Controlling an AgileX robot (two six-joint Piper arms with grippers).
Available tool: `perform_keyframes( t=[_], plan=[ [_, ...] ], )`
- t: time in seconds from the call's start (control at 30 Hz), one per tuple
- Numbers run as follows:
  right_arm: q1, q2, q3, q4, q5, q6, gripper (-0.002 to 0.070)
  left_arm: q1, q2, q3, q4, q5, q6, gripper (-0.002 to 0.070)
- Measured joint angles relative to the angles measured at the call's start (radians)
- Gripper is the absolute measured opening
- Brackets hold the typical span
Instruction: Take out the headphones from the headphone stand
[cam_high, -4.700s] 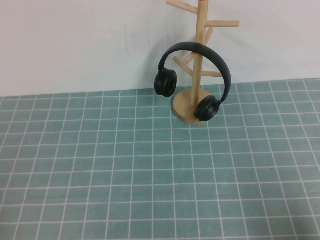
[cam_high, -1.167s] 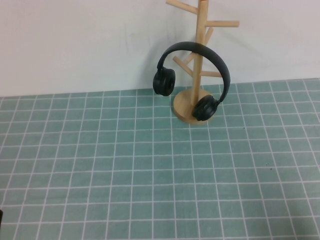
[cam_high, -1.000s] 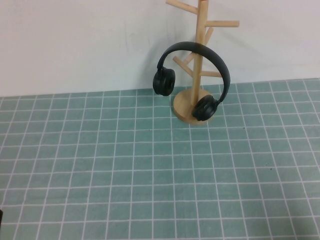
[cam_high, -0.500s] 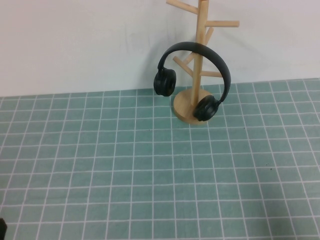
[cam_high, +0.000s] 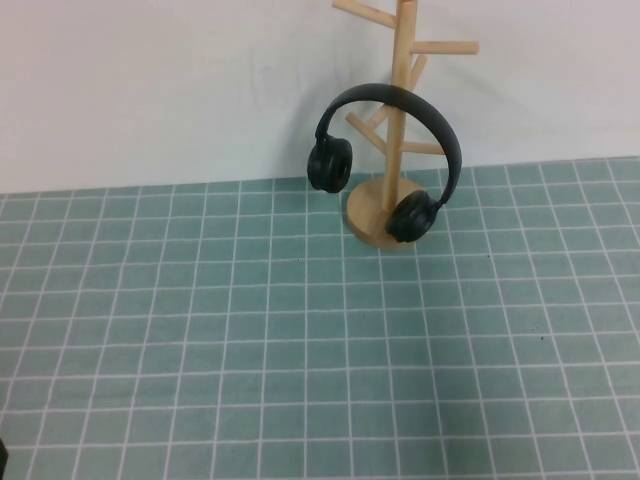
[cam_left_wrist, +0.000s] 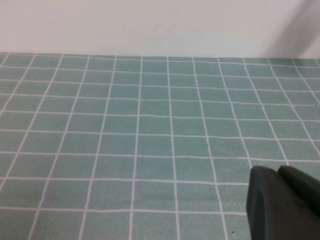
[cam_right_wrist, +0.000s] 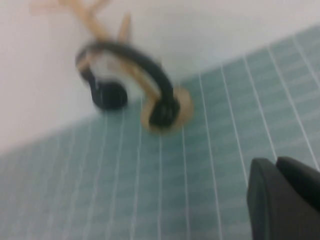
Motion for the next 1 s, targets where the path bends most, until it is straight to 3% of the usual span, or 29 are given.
perform_keyframes(
  t=[0.13, 0.27, 0.4, 0.63, 0.77, 0.87, 1.0],
  plan=[
    [0.001, 0.228, -0.213, -0.126, 0.157, -0.046, -0.0001, 0.000, 0.000, 0.000, 0.002, 0.000, 0.000, -0.0003],
    [0.080, 0.396, -0.349, -0.146, 0.160, -0.042, -0.0001, 0.000, 0.000, 0.000, 0.002, 0.000, 0.000, -0.0003],
    [0.275, 0.569, -0.438, -0.261, 0.160, 0.050, -0.0001, 0.000, 0.000, 0.000, 0.002, 0.000, 0.000, -0.0003],
    [0.691, 0.809, -0.559, -0.806, 0.087, 0.378, -0.0001, 0.000, 0.000, 0.000, 0.002, 0.000, 0.000, -0.0003],
    [0.810, 0.939, -0.660, -1.042, 0.074, 0.459, 0.0007, 0.000, 0.000, 0.000, 0.002, 0.000, 0.000, -0.0003],
    [0.829, 1.029, -0.740, -1.161, 0.050, 0.472, 0.0083, 0.000, 0.000, 0.000, 0.002, 0.000, 0.000, -0.0003],
    [0.823, 1.116, -0.820, -1.243, -0.015, 0.510, 0.0301, 0.000, 0.000, 0.000, 0.002, 0.000, 0.000, -0.0003]
  ],
)
